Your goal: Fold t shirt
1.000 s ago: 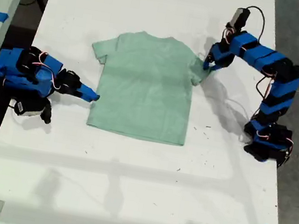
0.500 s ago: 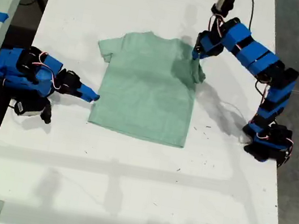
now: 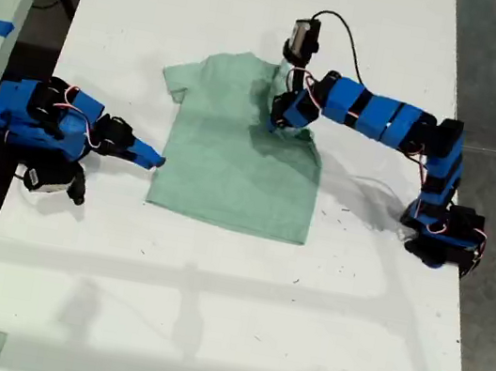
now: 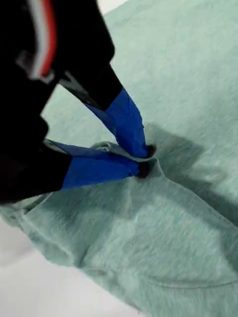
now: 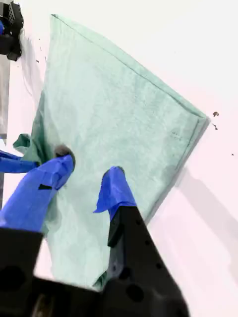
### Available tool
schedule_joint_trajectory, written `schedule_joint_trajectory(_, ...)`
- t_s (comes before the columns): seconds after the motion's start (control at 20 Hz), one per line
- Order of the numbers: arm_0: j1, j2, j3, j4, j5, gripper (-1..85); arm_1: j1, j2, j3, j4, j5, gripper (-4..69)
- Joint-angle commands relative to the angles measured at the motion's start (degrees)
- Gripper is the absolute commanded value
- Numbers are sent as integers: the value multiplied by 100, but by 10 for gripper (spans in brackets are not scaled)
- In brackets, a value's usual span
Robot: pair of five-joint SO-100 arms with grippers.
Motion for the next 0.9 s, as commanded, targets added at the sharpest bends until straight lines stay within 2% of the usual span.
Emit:
schedule_joint_trajectory(0.0, 44, 35, 53, 9, -70, 123, -211, -97, -422, -334, 9, 27)
schedule_joint_trajectory(0.1, 44, 35, 53, 9, -70, 123, -255, -114, -466, -229, 53, 248)
schedule_joint_trajectory(0.2, 44, 35, 53, 9, -70, 123, -167, 167, -659, 255, 97, 329)
schedule_joint_trajectory(0.35, 44, 35, 53, 9, -70, 123, 88, 1318, -694, 1107, 97, 340)
schedule_joint_trajectory(0.4, 44, 35, 53, 9, -70, 123, 193, 1793, -677, 1468, 123, 325)
schedule_joint_trajectory(0.45, 44, 35, 53, 9, -70, 123, 308, 2312, -624, 1881, 185, 267)
schedule_joint_trajectory(0.5, 44, 35, 53, 9, -70, 123, 431, 2865, -475, 2338, 334, 77)
schedule_joint_trajectory(0.55, 44, 35, 53, 9, -70, 123, 483, 3516, -132, 2681, 457, -2)
schedule_joint_trajectory(0.65, 44, 35, 53, 9, -70, 123, 316, 4975, 870, 3041, 668, -2)
schedule_joint_trajectory(0.75, 44, 35, 53, 9, -70, 123, -79, 6645, 2443, 3041, 1134, -2)
schedule_joint_trajectory(0.85, 44, 35, 53, 9, -70, 123, -703, 8279, 4368, 2672, 1687, -2)
